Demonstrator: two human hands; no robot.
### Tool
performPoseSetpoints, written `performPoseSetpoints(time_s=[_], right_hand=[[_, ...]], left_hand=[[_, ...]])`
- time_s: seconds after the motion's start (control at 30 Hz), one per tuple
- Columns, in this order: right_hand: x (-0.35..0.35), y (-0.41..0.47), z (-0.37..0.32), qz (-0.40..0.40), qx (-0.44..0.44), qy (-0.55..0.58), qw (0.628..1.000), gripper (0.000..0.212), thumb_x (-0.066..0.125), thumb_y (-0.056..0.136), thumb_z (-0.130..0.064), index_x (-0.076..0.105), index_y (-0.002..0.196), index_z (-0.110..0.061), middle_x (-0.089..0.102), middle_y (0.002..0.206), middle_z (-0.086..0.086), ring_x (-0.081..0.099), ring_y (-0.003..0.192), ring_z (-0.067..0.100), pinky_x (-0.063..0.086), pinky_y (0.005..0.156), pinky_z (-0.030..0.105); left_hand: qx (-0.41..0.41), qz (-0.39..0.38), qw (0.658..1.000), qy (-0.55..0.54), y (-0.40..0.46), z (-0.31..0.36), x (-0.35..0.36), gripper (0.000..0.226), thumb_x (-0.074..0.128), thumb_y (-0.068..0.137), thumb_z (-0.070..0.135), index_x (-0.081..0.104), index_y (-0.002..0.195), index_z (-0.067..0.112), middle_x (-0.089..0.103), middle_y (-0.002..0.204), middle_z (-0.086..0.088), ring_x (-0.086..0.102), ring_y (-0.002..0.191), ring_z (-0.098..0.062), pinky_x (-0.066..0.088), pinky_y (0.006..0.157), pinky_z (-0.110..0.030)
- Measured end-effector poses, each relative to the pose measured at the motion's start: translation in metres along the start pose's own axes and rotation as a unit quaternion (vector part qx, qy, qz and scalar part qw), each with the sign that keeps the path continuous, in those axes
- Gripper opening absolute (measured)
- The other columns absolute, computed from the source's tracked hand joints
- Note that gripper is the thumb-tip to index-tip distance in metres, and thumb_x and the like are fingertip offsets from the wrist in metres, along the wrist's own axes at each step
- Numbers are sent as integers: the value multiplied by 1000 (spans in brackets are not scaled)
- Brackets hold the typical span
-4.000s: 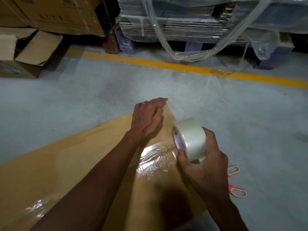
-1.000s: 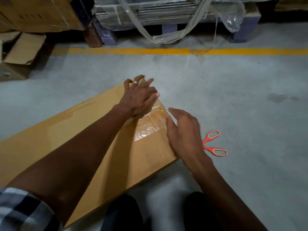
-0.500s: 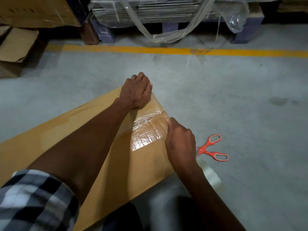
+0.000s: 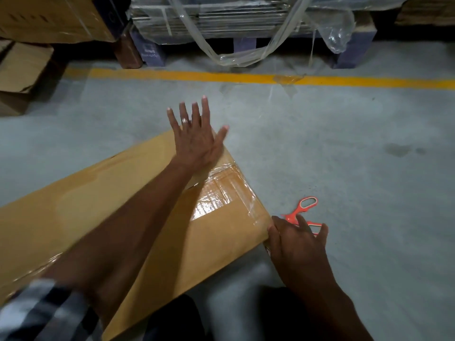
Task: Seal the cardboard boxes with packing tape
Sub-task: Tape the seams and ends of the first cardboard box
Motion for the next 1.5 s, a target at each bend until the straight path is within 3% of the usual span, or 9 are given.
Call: performPoseSetpoints(time_s=[0.2,0.47,0.73,0.93,1.03,1.1,1.17,1.23,1.5], right_hand=[[2,11,27,-147,-5,392,908,48,41,103,-54,57,143,-32,63,138,-18,53,132,-1,39,116,36],[-4,7,19,-128,31,399,907,41,44,106,-45,58,143,-34,66,134,-13,57,127,6,42,111,29],[8,-2,-34,-75,65,414,905,44,41,108,-43,53,148,-30,65,137,-1,59,125,19,36,91,18],[23,7,-79,-35,116,489,864,54,43,108,-43,35,158,-26,45,158,-2,41,144,14,30,118,28],[26,7,-83,-56,138,534,832,55,46,107,-34,32,159,-27,39,159,-8,37,140,3,26,112,18],[30,1,-82,-54,155,560,812,51,48,106,-35,38,156,-33,45,149,-11,40,129,-3,29,107,17],[37,-4,-80,-41,169,578,797,52,53,100,-50,44,150,-39,51,139,-14,50,126,2,43,109,31],[45,-8,-77,-37,178,592,785,64,54,88,-68,50,145,-39,57,136,-10,58,125,12,52,104,46],[56,-8,-71,-80,222,628,742,58,69,88,-56,61,136,-25,71,122,0,70,110,20,63,86,45]], left_hand=[[33,-134,990,-16,-231,52,14,144,45,46,101,-16,161,38,-32,167,-4,-27,153,-38,-13,116,-66],[66,27,995,64,-234,32,39,124,87,62,53,20,164,30,14,171,-10,11,154,-50,21,112,-78],[218,17,972,83,-178,-34,21,121,84,66,60,16,163,35,10,172,-2,5,157,-42,14,119,-72],[254,13,963,84,-124,-50,11,122,89,68,42,13,163,35,6,173,-6,1,158,-39,3,121,-67],[155,146,975,-68,-150,-34,6,90,73,80,27,32,159,29,15,171,-14,6,157,-39,-1,125,-58],[-10,208,936,-284,-190,-17,7,74,61,81,17,45,153,26,29,164,-6,22,154,-26,9,126,-27],[-122,155,856,-479,-222,1,17,65,62,85,29,47,148,30,40,150,2,36,142,-7,25,116,-16],[-142,62,793,-590,-229,12,29,60,67,84,41,49,141,35,51,142,3,49,133,-7,43,111,-32],[-163,-89,742,-645,-230,-5,61,57,69,75,30,46,126,25,57,127,1,65,99,2,54,77,-20]])
Point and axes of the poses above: each hand's wrist, its own y-axis towards the middle knuckle, its own x-axis out of the palm, z = x × y, the point moved 3 cm from there along y, towards the middle knuckle
